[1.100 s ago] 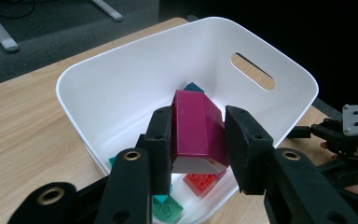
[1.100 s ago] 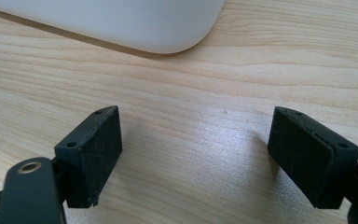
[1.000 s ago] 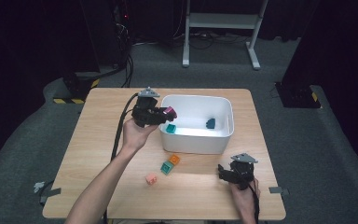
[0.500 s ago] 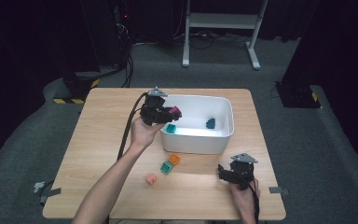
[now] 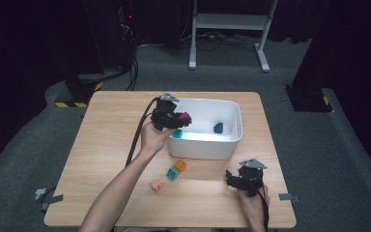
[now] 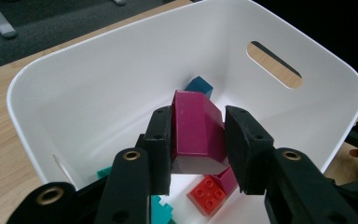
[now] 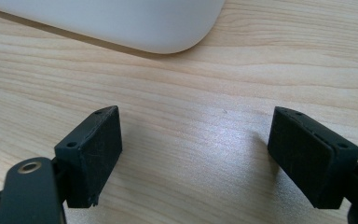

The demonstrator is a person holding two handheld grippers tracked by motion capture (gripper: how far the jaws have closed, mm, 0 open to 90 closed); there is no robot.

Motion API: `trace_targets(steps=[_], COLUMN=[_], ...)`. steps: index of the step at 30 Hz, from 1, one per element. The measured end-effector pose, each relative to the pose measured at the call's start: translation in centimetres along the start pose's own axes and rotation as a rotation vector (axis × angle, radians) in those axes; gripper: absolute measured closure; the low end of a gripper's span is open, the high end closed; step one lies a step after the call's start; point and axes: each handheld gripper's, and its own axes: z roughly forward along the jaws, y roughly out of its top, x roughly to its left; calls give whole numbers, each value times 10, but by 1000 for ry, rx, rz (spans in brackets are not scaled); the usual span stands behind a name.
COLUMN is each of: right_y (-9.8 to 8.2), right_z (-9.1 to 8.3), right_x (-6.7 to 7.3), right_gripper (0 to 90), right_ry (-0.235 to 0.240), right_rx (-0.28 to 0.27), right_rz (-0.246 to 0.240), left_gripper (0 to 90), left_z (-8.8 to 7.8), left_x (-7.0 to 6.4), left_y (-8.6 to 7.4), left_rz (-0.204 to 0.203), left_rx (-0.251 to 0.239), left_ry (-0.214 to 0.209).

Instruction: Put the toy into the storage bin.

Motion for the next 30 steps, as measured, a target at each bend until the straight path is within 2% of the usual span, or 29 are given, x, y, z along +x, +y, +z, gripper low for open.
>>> trace_targets(steps=[4, 7, 11, 15, 23, 30], right_y=[0, 0, 0, 0, 0, 0], right_z=[0, 0, 0, 0, 0, 0], right_x=[0, 0, 0, 0, 0, 0], right_gripper=[174, 174, 174, 173, 173, 173], right_ry=[0, 0, 0, 0, 0, 0], right_rx=[0, 0, 1, 1, 1, 1], right_rz=[3, 0, 4, 3, 4, 4], left_gripper=[612, 532, 459, 413, 383, 364], left_z=[2, 3, 1, -6, -27, -46], left_x=[0, -1, -4, -3, -4, -2], left_y=[0, 0, -2, -6, -17, -30], left_rz=[-4, -1, 14, 4, 20, -18], left_rx=[-2, 10, 15, -1, -35, -69], left_ry=[-2, -13, 0, 7, 29, 35])
